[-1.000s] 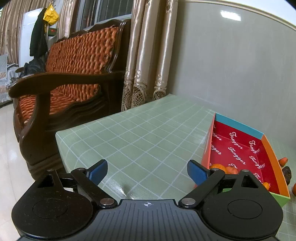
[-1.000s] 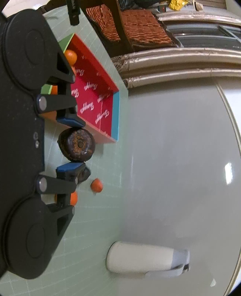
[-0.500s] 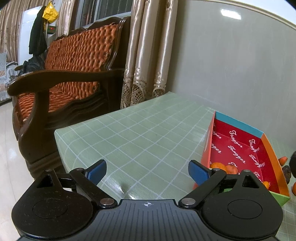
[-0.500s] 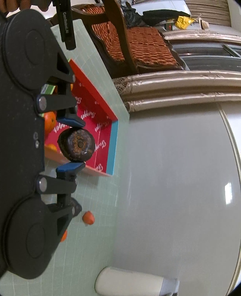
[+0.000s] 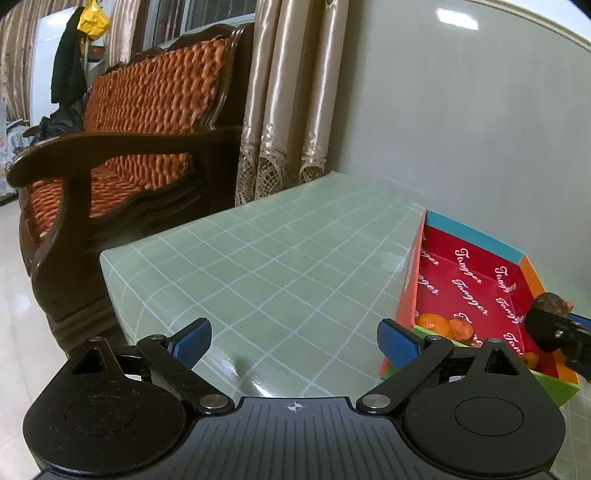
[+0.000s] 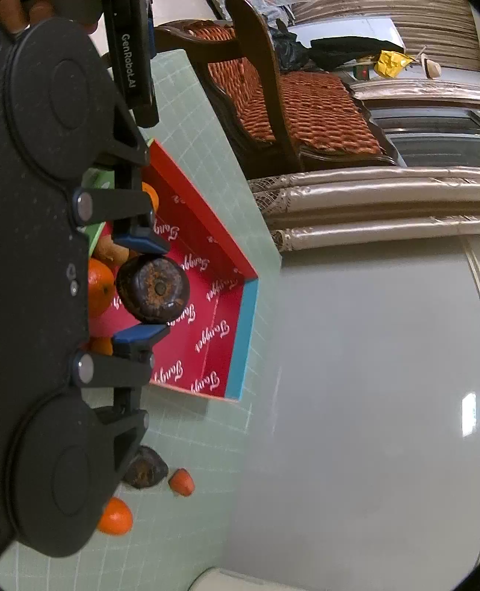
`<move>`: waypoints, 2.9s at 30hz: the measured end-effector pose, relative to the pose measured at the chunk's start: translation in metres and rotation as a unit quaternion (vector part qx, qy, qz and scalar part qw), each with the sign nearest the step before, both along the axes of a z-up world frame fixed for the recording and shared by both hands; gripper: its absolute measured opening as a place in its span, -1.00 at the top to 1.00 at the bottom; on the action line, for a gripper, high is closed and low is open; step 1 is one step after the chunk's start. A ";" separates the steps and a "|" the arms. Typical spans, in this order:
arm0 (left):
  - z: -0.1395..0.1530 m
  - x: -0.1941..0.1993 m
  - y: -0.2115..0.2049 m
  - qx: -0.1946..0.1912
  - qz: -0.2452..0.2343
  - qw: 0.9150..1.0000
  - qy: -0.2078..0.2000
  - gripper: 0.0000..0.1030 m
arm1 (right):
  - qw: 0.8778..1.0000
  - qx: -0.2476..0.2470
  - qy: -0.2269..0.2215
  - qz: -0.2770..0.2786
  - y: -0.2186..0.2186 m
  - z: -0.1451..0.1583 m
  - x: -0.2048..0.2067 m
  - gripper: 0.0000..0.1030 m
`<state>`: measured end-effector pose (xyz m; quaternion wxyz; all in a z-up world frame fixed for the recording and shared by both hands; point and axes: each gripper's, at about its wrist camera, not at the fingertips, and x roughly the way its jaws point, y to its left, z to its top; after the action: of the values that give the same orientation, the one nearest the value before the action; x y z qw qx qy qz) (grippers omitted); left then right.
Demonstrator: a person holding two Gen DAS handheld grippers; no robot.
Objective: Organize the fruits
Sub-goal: 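Carry the dark brown fruit with the right gripper into the box and release, then move the left gripper from the box back toward the fruit cluster, then lower the left gripper onto a tangerine and close on it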
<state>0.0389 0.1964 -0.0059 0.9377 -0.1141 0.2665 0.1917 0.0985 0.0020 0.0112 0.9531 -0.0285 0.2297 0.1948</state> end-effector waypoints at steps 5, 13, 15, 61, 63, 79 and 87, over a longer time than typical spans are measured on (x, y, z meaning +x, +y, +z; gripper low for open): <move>0.000 0.001 0.000 -0.002 -0.001 1.000 0.001 -0.87 | 1.000 -0.008 0.009 0.005 0.007 -0.004 0.003 0.25; -0.001 0.001 -0.001 -0.003 0.000 1.000 -0.001 -0.88 | 1.000 -0.010 0.004 0.009 0.011 -0.002 -0.001 0.15; 0.000 0.001 -0.001 -0.002 0.000 1.000 -0.002 -0.88 | 1.000 -0.005 -0.003 0.009 0.009 0.000 -0.004 0.05; 0.058 0.009 -0.157 0.129 -0.174 0.975 -0.057 -0.88 | 0.965 0.003 0.024 -0.261 -0.199 -0.037 -0.005 -0.54; 0.061 0.013 -0.175 0.130 -0.200 0.969 -0.059 -0.88 | 0.963 0.006 0.023 -0.268 -0.206 -0.036 -0.008 -0.54; 0.029 0.046 -0.257 0.152 -0.280 0.948 -0.015 -0.88 | 0.950 0.020 0.026 -0.310 -0.251 -0.036 -0.025 -0.56; 0.014 0.059 -0.269 0.150 -0.295 0.944 0.000 -0.88 | 0.947 0.023 0.024 -0.320 -0.262 -0.037 -0.031 -0.57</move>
<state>0.0980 -0.0728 0.0081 0.9584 0.1117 0.2567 -0.0559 0.0673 -0.2600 -0.0255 0.9599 0.0733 0.2451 -0.1144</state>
